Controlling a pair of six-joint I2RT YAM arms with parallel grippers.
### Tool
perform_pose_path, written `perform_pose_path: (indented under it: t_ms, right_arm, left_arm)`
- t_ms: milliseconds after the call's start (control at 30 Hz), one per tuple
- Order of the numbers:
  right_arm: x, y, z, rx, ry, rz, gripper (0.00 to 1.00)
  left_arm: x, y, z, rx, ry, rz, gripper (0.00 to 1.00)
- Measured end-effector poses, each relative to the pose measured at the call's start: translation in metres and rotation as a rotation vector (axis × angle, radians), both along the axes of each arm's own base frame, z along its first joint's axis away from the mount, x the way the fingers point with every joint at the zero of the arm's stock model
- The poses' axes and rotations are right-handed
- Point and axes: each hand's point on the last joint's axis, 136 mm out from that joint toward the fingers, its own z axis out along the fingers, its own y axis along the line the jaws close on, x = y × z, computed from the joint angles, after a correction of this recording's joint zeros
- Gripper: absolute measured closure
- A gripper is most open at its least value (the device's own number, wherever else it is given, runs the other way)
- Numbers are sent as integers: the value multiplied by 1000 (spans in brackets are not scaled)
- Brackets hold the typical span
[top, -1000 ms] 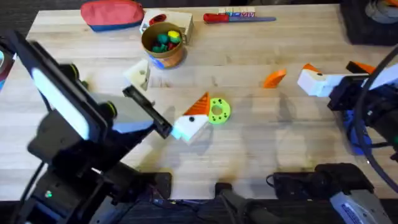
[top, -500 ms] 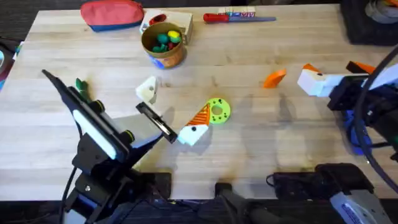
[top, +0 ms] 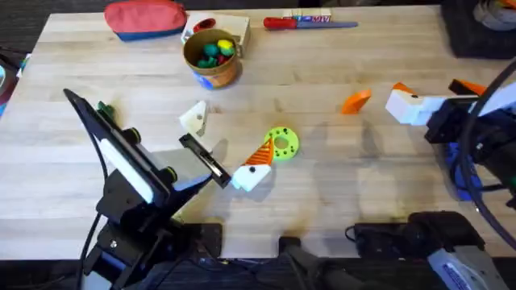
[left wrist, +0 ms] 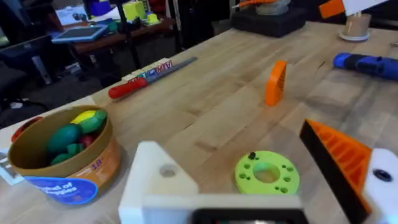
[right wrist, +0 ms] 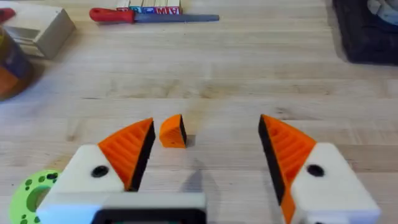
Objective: Pick up the gripper from the table and insert it into the empty holder that is missing its gripper. Then pick up a screw, insert it into the mounting hole, and use the screwdriver to tighten it. Finally, clean up the table by picking up the vegetable and placing it into the bucket.
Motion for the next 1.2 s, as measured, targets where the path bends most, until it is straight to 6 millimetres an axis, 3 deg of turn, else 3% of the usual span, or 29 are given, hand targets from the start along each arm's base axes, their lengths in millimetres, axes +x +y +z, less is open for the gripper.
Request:
perform_pose_path:
  t_ms: [733,1200]
  right_arm:
    - [0,0,0,0,0,0,10]
    - [0,0,0,0,0,0,10]
  left_arm:
    - [-1,-1,0,-3,1,-5,13]
    - [-3,-3,0,-189,186,-8,13]
